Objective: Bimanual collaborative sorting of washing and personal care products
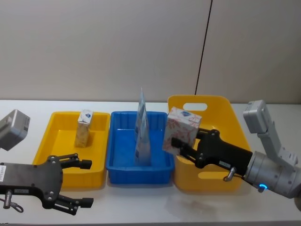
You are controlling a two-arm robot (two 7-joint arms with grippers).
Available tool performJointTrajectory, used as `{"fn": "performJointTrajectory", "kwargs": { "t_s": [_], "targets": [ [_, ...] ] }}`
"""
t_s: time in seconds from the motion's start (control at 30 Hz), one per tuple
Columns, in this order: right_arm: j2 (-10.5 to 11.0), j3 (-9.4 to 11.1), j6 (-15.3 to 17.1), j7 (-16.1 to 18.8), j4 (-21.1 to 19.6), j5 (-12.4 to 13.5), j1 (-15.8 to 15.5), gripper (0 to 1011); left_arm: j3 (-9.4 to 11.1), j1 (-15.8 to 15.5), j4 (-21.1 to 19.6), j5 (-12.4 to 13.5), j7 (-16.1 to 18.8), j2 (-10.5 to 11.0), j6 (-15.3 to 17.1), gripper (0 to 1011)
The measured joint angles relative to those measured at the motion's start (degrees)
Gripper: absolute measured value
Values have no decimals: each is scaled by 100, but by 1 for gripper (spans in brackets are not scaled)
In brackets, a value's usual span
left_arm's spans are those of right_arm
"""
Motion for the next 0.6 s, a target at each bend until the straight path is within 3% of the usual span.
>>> {"fn": "performJointTrajectory", "kwargs": {
  "t_s": [0.6],
  "targets": [
    [-233,242,144,-1383,308,-643,38,363,0,0,0,0,0,0,0,1001]
  ]
}}
